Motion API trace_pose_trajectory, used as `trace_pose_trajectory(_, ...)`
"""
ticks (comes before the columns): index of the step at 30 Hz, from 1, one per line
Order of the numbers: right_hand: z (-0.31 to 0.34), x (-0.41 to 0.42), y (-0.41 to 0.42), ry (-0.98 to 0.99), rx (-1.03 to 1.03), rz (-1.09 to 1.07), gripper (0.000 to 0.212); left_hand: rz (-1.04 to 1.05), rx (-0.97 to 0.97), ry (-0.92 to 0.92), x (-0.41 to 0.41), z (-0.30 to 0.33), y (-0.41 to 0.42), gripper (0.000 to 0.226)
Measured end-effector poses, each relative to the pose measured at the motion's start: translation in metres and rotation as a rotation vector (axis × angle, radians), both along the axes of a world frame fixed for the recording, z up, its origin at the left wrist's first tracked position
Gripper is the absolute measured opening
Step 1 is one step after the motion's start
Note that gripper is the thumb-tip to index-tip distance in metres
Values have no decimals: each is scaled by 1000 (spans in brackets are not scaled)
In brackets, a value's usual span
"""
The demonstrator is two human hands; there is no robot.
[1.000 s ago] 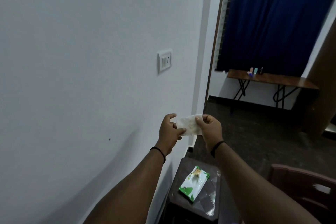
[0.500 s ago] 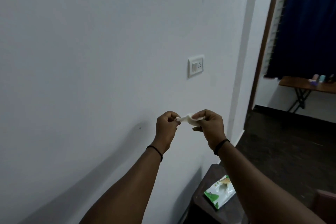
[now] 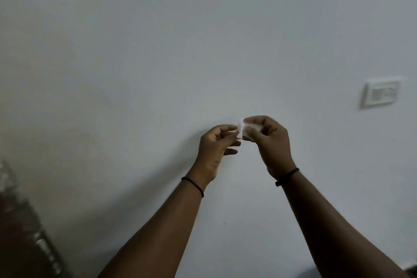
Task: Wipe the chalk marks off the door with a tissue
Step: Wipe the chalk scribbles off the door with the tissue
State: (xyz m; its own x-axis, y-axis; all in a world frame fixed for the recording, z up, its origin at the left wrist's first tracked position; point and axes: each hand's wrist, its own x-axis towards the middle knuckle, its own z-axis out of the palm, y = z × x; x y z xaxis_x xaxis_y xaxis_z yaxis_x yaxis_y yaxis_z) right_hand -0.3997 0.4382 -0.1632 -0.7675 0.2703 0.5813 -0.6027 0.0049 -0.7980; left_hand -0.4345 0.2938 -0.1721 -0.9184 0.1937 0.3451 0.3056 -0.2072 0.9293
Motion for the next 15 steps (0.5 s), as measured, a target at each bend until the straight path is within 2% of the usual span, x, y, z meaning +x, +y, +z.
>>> trace_pose_trajectory(4,14,-10,-63,32,11,130,39,104,100,-90,18,13,-76,25)
trace_pose_trajectory(8,22,-5,-128,38,46,285,27,251,70,-97,48,26,-139,29)
trace_pose_trajectory(13,33,19,-191,79,99,481,27,415,-27,76,97,32,-192,35)
trace_pose_trajectory(15,34,33,-216,67,94,539,24,487,-4,114,117,30,-214,32)
